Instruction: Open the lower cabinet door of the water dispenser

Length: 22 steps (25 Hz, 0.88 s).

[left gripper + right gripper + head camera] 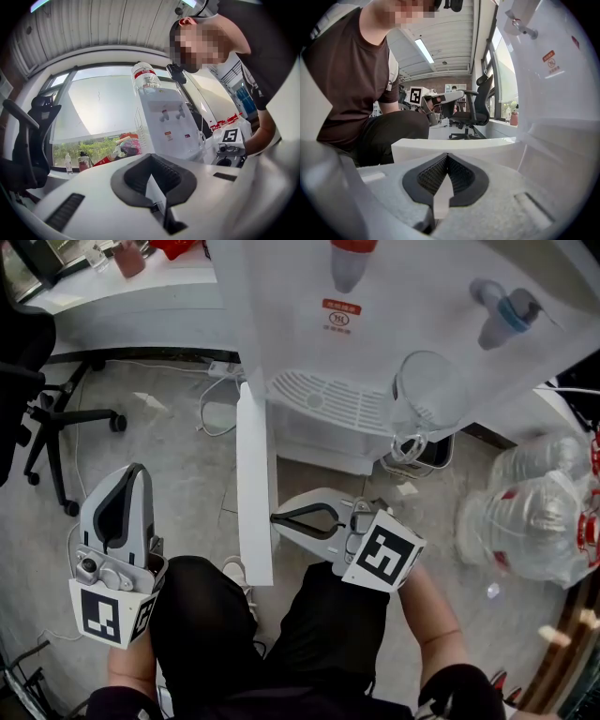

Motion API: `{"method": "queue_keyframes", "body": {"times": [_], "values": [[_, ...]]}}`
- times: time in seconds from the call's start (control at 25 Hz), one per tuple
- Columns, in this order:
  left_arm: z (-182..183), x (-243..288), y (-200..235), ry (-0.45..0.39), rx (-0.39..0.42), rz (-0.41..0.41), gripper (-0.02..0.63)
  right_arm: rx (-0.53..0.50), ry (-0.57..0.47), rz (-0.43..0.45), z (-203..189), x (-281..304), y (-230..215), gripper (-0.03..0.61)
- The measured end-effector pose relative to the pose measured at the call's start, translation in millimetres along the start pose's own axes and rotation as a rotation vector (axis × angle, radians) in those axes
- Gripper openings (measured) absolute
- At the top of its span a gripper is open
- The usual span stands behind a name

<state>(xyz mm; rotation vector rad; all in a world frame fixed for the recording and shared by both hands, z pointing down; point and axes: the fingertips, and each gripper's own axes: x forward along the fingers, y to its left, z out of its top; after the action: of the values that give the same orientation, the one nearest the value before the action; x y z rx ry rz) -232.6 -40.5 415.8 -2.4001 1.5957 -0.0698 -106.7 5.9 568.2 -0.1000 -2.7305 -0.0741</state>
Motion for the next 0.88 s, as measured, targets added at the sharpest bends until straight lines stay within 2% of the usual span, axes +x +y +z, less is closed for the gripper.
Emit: {"method": "queue_keyframes", "body": {"times": [0.28, 0.6, 0.88], "values": [[-2.3, 1.9, 0.8, -0.004, -0.004, -0.010, 0.008, -0.012, -0.004, 0.008, 3.4, 7.6, 0.9, 0.003], [-13.1, 4.0, -1.9, 0.015, -0.018, -0.037, 0.008, 0.001, -0.006, -0.035, 1.9, 2.9, -9.6, 0.003], [-20.3, 15.1, -16.8, 0.046, -0.004, -0.118, 0.008, 0.024, 0.036, -0.074, -5.0, -10.0, -15.8, 0.003]]}}
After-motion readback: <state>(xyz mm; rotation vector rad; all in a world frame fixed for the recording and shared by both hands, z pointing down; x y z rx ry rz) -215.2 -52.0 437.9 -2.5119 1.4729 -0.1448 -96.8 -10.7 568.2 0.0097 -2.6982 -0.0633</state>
